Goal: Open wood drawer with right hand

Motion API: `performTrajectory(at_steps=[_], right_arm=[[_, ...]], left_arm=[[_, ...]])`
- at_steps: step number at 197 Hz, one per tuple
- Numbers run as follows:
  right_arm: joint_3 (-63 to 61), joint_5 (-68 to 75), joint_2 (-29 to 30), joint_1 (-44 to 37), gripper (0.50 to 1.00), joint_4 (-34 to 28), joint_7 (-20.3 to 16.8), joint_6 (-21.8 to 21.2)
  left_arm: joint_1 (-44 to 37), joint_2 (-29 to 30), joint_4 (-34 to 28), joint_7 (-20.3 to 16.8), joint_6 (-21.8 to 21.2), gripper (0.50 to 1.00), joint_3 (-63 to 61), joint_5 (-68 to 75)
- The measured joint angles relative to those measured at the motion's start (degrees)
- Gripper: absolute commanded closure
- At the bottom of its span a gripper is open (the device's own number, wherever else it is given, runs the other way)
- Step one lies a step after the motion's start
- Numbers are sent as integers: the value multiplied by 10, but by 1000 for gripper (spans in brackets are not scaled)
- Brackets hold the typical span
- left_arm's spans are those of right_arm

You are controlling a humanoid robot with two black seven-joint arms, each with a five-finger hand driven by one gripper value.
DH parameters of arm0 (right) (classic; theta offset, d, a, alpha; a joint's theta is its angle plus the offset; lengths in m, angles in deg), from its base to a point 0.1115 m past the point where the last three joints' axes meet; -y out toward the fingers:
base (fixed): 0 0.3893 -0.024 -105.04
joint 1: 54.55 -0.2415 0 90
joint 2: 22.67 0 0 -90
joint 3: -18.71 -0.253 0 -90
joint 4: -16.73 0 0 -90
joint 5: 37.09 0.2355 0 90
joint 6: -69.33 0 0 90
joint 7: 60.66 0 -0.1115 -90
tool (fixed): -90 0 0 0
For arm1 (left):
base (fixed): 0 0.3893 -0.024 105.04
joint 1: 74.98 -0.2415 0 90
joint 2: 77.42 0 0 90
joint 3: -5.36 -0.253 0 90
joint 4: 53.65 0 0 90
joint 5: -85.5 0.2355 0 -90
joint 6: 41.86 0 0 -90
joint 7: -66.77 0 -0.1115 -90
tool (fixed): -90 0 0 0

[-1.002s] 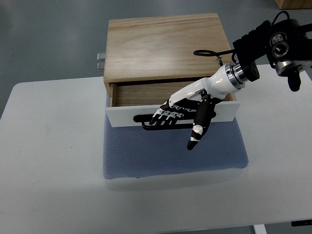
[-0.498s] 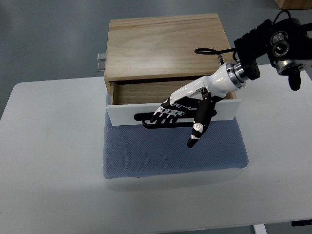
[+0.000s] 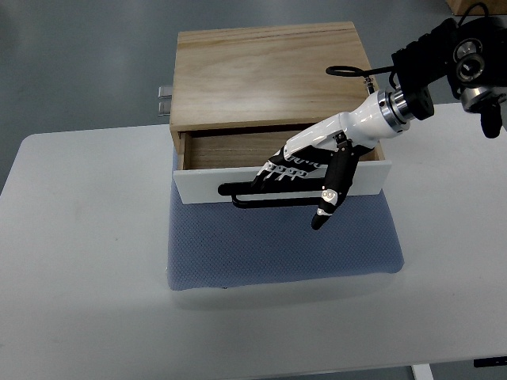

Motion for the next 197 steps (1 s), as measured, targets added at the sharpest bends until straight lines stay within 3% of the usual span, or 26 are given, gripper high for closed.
performTrajectory(at_steps=[70, 150, 197], right_arm=[[8, -1, 0, 1, 560, -2, 0, 6], [-2, 2, -30, -38, 560, -19, 6, -16], [-99, 34, -63, -39, 558, -15, 7, -16]], left_arm=[[0, 0, 0, 0, 0, 500, 0, 0], [0, 0, 0, 0, 0, 500, 0, 0], [0, 0, 0, 0, 0, 500, 0, 0]])
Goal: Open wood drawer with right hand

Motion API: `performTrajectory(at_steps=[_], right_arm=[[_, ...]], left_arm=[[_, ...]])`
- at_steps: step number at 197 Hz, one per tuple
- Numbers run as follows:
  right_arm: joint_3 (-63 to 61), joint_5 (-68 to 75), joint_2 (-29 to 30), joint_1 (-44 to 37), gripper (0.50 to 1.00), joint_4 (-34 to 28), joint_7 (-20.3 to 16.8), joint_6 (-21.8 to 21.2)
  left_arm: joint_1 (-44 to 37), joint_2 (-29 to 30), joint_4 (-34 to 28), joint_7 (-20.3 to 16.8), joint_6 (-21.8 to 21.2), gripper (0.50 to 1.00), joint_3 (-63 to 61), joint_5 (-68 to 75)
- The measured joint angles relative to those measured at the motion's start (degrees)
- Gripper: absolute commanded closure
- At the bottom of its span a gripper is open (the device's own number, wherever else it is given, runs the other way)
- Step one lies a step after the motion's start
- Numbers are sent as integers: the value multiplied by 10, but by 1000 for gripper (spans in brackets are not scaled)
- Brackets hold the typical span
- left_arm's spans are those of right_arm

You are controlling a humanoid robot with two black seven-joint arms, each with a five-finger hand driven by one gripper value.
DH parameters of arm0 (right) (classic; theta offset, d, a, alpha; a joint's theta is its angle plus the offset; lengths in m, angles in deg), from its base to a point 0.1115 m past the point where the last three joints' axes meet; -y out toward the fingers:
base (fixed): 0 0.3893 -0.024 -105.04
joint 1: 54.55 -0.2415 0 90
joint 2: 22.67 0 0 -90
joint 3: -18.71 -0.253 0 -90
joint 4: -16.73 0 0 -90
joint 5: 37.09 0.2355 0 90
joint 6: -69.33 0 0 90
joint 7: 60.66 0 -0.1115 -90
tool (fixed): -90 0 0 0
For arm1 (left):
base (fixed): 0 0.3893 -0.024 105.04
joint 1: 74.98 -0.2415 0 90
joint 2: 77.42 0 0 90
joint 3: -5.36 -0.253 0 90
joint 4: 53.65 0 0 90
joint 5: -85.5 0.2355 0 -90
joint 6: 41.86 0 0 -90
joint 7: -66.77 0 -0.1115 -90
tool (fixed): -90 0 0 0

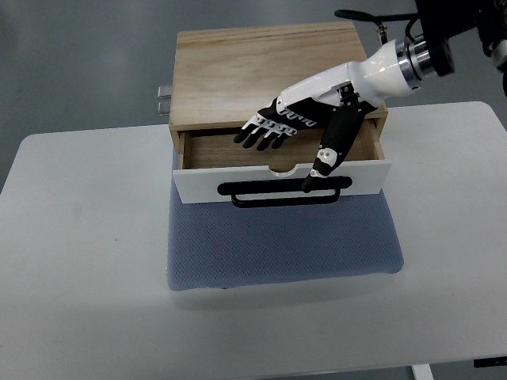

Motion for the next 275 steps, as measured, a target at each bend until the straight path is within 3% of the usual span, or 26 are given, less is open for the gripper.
performTrajectory(at_steps=[38, 60, 96, 147, 171, 221, 275], right_arm=[[-114, 51, -15, 61, 558, 57, 1, 1], [-198, 64, -15, 120, 558, 115, 7, 28], [-347, 77, 1, 231, 560, 213, 47, 100], [-463, 139, 31, 353, 560, 311, 64, 222], [-504, 173, 53, 399, 560, 360, 70, 253], [-602, 193, 98, 489, 558, 442, 71, 268], [-614, 193, 123, 533, 556, 493, 68, 264]], left_arm=[[0, 0, 0, 0, 0, 500, 0, 0], [0, 0, 0, 0, 0, 500, 0, 0], [0, 0, 0, 0, 0, 500, 0, 0], [0, 0, 0, 0, 0, 500, 0, 0], [0, 0, 0, 0, 0, 500, 0, 0], [0, 0, 0, 0, 0, 500, 0, 0], [0, 0, 0, 0, 0, 500, 0, 0]])
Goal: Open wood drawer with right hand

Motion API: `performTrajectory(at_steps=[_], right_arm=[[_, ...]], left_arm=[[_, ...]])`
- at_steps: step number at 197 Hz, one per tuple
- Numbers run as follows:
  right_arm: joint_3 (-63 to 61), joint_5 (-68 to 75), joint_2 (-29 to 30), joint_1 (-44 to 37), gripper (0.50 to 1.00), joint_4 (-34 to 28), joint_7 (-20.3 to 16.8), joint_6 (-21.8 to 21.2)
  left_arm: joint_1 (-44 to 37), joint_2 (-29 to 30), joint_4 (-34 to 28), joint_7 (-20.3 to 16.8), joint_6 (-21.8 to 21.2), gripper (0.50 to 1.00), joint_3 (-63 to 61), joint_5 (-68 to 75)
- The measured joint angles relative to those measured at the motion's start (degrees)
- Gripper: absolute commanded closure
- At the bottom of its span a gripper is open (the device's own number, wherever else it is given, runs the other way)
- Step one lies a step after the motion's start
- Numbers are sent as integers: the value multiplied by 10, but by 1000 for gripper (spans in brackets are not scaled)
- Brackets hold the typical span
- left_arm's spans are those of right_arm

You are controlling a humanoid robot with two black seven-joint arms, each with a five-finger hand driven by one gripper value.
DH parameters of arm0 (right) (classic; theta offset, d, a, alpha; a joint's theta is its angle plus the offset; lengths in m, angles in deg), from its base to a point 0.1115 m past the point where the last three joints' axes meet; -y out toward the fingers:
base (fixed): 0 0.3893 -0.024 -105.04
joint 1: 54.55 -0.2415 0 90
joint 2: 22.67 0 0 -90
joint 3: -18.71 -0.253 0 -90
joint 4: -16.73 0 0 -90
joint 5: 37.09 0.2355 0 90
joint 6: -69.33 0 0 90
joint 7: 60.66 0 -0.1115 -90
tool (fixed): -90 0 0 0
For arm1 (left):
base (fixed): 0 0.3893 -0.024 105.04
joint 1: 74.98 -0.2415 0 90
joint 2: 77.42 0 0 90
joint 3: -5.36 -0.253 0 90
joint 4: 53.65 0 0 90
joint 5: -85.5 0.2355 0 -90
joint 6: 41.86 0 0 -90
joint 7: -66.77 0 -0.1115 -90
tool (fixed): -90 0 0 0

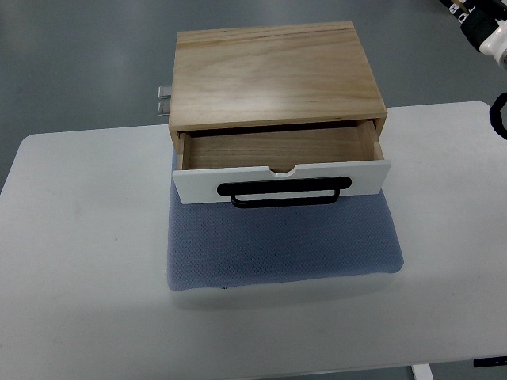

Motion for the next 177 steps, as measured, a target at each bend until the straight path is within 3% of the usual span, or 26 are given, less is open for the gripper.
performTrajectory(at_steps=[117, 177], right_arm=[[-2, 6, 30, 42, 556, 41, 32, 7], [-9, 33, 31, 55, 556, 51, 44, -36]], left_arm=[[0, 0, 0, 0, 0, 500, 0, 0], [0, 0, 0, 0, 0, 500, 0, 0]])
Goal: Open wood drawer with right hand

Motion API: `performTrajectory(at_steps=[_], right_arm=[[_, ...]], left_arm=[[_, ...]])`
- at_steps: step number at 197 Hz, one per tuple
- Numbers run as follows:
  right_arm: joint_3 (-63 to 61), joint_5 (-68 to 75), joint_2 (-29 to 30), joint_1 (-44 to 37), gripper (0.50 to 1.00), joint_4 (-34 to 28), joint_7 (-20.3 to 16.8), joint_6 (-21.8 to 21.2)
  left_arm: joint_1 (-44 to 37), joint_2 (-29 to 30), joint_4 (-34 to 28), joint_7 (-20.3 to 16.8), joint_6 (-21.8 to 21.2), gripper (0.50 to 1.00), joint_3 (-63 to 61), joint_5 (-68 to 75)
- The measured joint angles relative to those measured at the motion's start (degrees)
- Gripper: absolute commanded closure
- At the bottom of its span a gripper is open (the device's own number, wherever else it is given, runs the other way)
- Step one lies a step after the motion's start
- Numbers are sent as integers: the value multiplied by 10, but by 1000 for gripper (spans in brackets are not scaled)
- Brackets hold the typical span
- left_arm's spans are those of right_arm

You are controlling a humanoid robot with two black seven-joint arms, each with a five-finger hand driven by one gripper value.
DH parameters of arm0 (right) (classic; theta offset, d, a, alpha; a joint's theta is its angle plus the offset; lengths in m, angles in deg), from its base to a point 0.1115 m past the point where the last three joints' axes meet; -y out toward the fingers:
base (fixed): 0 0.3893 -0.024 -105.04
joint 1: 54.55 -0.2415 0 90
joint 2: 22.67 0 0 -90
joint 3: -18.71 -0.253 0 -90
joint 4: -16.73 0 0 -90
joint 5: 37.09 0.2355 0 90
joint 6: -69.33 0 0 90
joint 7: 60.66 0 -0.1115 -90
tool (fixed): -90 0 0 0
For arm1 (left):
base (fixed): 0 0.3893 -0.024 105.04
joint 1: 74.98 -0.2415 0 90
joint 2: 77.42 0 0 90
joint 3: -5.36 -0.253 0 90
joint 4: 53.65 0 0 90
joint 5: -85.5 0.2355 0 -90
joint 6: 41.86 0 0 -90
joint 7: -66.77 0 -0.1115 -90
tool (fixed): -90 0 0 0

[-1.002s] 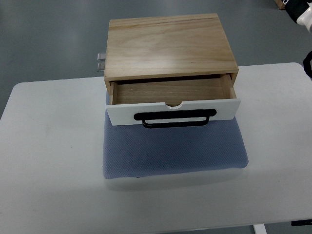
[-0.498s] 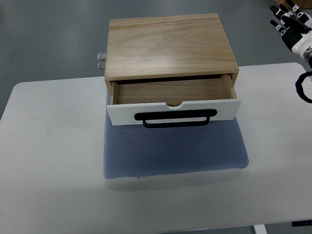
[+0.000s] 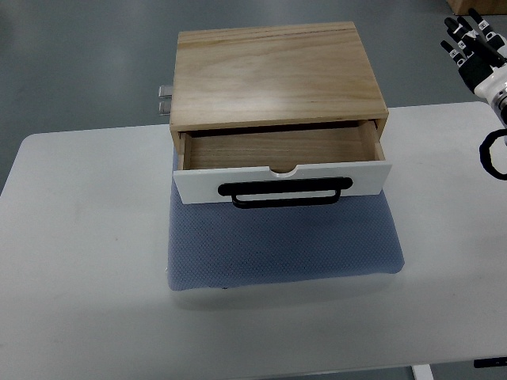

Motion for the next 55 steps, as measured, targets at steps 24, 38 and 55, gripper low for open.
performTrajectory(at_steps=[24, 38, 55], right_arm=[[0, 0, 0, 7, 556, 5, 4, -9], [0, -1, 0, 10, 556, 6, 5, -10], [1, -1, 0, 13, 556, 7, 5, -11]], left_arm=[[0, 0, 0, 0, 0, 500, 0, 0], [0, 0, 0, 0, 0, 500, 0, 0], [0, 0, 0, 0, 0, 500, 0, 0]])
